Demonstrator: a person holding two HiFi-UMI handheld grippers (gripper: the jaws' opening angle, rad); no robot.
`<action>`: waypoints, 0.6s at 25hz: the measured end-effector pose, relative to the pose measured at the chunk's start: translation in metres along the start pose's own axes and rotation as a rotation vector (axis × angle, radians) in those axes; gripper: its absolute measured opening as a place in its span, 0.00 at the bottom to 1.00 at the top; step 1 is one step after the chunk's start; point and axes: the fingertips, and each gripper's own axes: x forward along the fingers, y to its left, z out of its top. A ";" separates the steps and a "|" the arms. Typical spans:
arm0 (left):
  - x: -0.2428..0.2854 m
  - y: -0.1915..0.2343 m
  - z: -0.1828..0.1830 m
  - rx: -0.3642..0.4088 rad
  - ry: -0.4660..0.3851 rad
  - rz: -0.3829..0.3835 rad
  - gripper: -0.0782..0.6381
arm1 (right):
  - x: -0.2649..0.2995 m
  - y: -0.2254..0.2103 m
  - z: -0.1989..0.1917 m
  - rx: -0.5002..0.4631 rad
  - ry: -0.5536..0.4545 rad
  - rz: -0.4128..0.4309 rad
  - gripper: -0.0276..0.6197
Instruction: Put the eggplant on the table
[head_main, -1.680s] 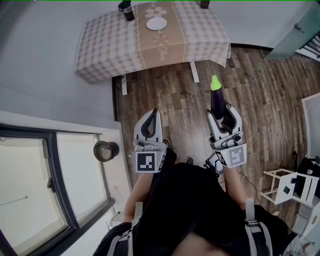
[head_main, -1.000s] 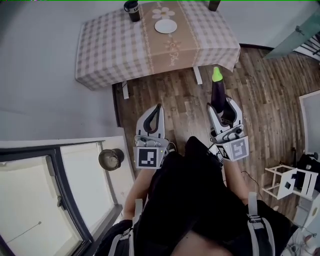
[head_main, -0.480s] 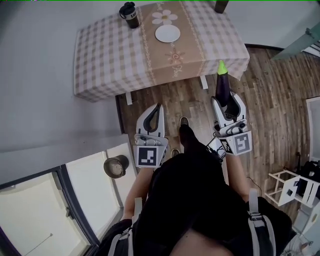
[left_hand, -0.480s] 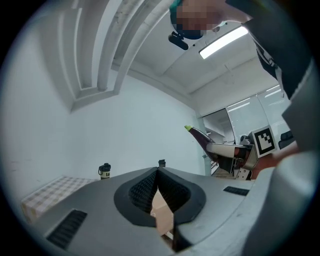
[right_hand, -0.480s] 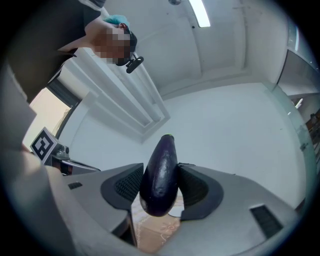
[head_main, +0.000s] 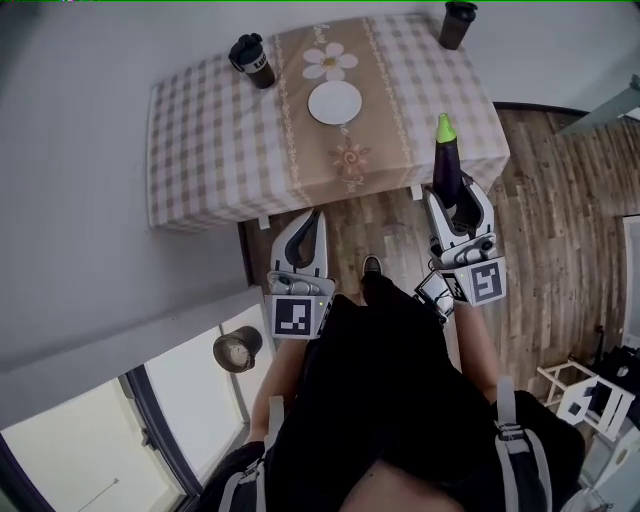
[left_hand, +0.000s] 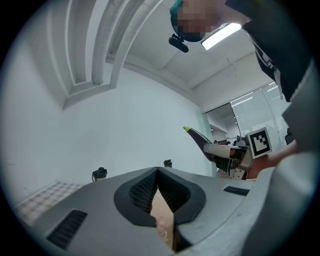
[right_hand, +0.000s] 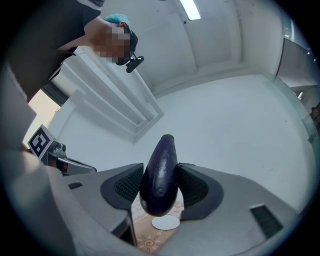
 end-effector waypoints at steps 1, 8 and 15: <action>0.007 0.006 -0.004 0.003 0.005 0.011 0.09 | 0.010 -0.007 -0.005 0.002 0.003 0.003 0.39; 0.029 0.033 -0.014 -0.005 0.013 0.064 0.09 | 0.044 -0.026 -0.019 -0.013 0.020 0.023 0.39; 0.070 0.091 -0.026 -0.015 -0.021 0.039 0.09 | 0.094 -0.030 -0.039 -0.051 0.044 -0.005 0.39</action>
